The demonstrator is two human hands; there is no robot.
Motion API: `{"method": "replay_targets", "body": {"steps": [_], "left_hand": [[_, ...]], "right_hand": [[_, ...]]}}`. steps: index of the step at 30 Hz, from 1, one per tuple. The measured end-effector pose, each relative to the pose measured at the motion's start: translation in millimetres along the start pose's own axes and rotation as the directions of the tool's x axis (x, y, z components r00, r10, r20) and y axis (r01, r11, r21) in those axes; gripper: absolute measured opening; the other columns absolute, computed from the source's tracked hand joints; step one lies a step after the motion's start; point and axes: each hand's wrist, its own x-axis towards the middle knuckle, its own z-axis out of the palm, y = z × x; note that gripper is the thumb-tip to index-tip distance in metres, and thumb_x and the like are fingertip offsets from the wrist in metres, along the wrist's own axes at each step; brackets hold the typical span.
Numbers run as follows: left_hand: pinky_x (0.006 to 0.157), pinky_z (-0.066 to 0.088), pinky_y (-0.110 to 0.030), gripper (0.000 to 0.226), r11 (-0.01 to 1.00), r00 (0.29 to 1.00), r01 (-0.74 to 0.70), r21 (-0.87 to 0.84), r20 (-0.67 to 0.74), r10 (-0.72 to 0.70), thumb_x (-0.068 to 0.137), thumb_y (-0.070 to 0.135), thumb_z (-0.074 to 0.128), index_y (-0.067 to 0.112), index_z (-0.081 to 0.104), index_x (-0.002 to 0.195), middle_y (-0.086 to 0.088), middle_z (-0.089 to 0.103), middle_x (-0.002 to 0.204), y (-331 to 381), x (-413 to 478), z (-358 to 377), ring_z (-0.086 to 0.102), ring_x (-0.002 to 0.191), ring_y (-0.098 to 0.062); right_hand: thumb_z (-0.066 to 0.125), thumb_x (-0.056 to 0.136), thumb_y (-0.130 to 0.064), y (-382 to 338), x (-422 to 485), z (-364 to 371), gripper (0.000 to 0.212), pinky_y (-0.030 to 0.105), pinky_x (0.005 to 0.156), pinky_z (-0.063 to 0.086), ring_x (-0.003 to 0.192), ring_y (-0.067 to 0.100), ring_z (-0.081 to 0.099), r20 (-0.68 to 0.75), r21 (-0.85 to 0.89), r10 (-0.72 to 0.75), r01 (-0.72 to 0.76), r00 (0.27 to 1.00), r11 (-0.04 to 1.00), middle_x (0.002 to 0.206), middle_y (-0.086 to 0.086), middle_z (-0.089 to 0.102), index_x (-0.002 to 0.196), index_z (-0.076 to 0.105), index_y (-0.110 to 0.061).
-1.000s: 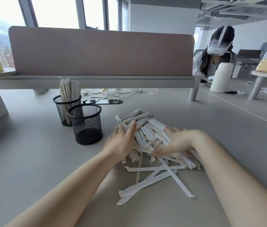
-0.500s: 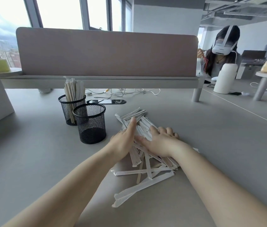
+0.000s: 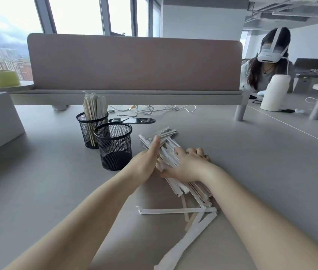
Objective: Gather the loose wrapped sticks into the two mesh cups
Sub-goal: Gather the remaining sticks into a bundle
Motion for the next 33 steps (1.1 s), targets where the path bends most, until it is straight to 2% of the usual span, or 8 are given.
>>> {"method": "replay_targets", "body": {"steps": [4,7,10,16,22,28,31,33], "left_hand": [[0.075,0.044,-0.031,0.054,0.911,0.981,-0.122,0.393,0.184,0.052,0.078,0.069,0.057,0.017,0.055,0.095,0.004,0.059,0.095,6.8,-16.1,-14.5,0.055,0.082,-0.016],[0.095,0.044,-0.031,0.088,0.789,0.958,-0.147,0.596,0.286,-0.037,0.054,0.081,0.066,0.025,0.044,0.118,0.011,0.047,0.118,11.4,-35.5,-12.9,0.051,0.11,-0.011],[0.104,0.038,-0.033,0.102,0.708,0.954,-0.224,0.669,0.3,0.019,0.054,0.08,0.069,0.021,0.033,0.128,0.006,0.036,0.126,9.6,-46.8,8.3,0.04,0.121,-0.014],[0.1,0.032,-0.026,0.112,0.634,0.949,-0.264,0.726,0.313,0.038,0.051,0.085,0.065,0.017,0.031,0.133,0.005,0.035,0.131,6.0,-50.8,19.9,0.033,0.128,-0.016],[0.102,0.031,-0.028,0.122,0.518,0.926,-0.324,0.791,0.377,0.004,0.048,0.087,0.064,0.017,0.025,0.14,0.005,0.03,0.135,12.2,-63.9,29.6,0.028,0.128,-0.017],[0.1,0.04,-0.033,0.101,0.476,0.892,-0.381,0.793,0.451,-0.036,0.056,0.075,0.072,0.017,0.036,0.13,0.004,0.038,0.13,15.8,-64.6,23.2,0.038,0.12,-0.018],[0.095,0.049,-0.035,0.073,0.515,0.864,-0.405,0.755,0.501,-0.055,0.061,0.063,0.078,0.023,0.049,0.114,0.006,0.052,0.115,16.7,-57.4,13.0,0.056,0.104,-0.018],[0.082,0.053,-0.022,0.054,0.54,0.855,-0.412,0.734,0.516,-0.048,0.067,0.053,0.08,0.026,0.057,0.108,0.011,0.059,0.097,15.4,-50.6,6.8,0.063,0.087,-0.012]], "right_hand": [[0.047,0.075,-0.075,1.0,4.0,-1.7,0.092,0.045,0.106,0.026,0.133,0.035,0.023,0.005,0.002,0.0,0.0,1.0,1.0,0.144,0.016,0.032,0.145,0.023,-0.02],[0.046,0.071,-0.079,1.2,5.0,-0.4,0.096,0.045,0.105,0.026,0.133,0.034,0.023,-0.008,0.011,0.012,-0.011,1.0,1.0,0.143,0.015,0.033,0.144,0.023,-0.022],[0.045,0.074,-0.074,2.2,4.4,1.4,0.089,0.044,0.106,0.025,0.132,0.034,0.023,-0.015,0.02,0.009,-0.008,1.0,1.0,0.142,0.015,0.034,0.144,0.023,-0.023],[0.053,0.077,-0.057,5.1,5.4,3.1,0.077,0.042,0.105,0.023,0.132,0.033,0.022,-0.031,0.055,-0.003,0.005,1.0,0.998,0.141,0.012,0.034,0.142,0.026,-0.026],[0.048,0.08,-0.066,6.8,5.0,4.9,0.082,0.044,0.109,0.022,0.135,0.033,0.021,-0.044,0.069,-0.002,0.005,0.999,0.998,0.146,0.014,0.031,0.146,0.023,-0.025],[0.053,0.073,-0.069,7.0,2.1,6.8,0.089,0.044,0.106,0.024,0.134,0.033,0.022,-0.049,0.083,-0.002,0.006,0.999,0.997,0.144,0.013,0.033,0.145,0.023,-0.027],[0.055,0.069,-0.07,7.0,1.2,6.3,0.092,0.044,0.104,0.025,0.133,0.033,0.022,-0.054,0.08,0.0,0.004,0.999,0.997,0.143,0.013,0.034,0.144,0.025,-0.026],[0.055,0.068,-0.07,6.6,1.5,5.9,0.092,0.043,0.103,0.026,0.133,0.032,0.022,-0.055,0.082,0.004,0.0,0.998,0.997,0.143,0.012,0.034,0.144,0.025,-0.026]]}}
